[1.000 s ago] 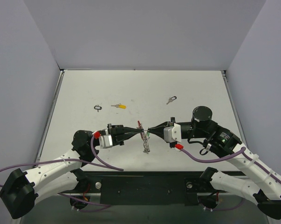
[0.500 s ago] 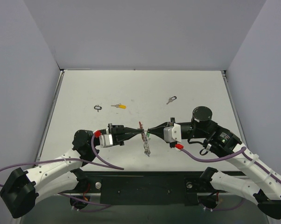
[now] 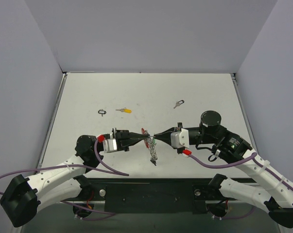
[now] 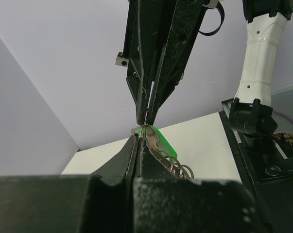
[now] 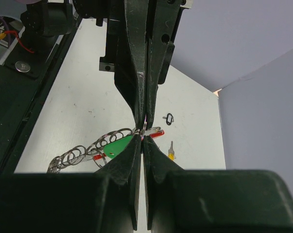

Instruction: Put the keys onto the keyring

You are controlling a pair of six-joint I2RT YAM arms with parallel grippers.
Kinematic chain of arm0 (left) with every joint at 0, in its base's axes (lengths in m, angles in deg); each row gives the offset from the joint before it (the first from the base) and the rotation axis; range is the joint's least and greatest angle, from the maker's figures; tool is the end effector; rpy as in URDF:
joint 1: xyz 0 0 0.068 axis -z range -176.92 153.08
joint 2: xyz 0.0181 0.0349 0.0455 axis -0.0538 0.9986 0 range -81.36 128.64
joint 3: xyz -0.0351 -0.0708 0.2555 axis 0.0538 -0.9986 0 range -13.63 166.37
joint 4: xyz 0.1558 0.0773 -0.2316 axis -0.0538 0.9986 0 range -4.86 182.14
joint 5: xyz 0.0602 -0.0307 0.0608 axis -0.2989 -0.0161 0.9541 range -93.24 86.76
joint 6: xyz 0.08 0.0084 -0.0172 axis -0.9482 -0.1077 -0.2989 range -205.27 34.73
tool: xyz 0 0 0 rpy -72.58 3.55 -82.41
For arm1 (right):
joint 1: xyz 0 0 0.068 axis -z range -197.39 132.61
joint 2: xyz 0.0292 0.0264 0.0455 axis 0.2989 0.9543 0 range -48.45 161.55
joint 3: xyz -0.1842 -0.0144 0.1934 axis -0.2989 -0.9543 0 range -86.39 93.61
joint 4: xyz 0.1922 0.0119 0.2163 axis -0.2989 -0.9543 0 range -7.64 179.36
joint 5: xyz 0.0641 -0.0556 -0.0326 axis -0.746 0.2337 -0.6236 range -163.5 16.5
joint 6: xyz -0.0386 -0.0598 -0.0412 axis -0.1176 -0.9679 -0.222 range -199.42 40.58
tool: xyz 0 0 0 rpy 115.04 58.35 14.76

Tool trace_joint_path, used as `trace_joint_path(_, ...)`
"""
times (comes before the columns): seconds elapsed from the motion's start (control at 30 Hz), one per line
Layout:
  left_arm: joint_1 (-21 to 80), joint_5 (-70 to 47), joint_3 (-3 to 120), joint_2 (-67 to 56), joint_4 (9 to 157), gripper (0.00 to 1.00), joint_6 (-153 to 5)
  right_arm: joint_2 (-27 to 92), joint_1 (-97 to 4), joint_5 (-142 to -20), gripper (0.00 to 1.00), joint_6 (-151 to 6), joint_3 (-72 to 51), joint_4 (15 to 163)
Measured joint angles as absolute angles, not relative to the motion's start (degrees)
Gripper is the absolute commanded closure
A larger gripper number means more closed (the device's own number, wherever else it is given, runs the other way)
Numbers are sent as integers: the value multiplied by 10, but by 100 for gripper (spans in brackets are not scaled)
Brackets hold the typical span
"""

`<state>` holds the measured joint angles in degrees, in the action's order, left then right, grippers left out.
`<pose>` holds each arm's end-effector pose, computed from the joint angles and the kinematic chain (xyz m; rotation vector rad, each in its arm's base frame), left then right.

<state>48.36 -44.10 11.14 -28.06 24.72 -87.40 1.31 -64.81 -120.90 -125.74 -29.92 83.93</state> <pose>0.1387 -0.2066 0.3099 1.0300 0.6550 -1.0221 0.1244 0.2133 0.4052 -1.5065 0.5176 0.6521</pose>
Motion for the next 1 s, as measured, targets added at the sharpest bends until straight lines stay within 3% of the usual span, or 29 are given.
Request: trace_joint_path(1.0, 478, -446, 111, -279, 233, 100, -863, 21, -651, -1209, 100, -1194, -299, 864)
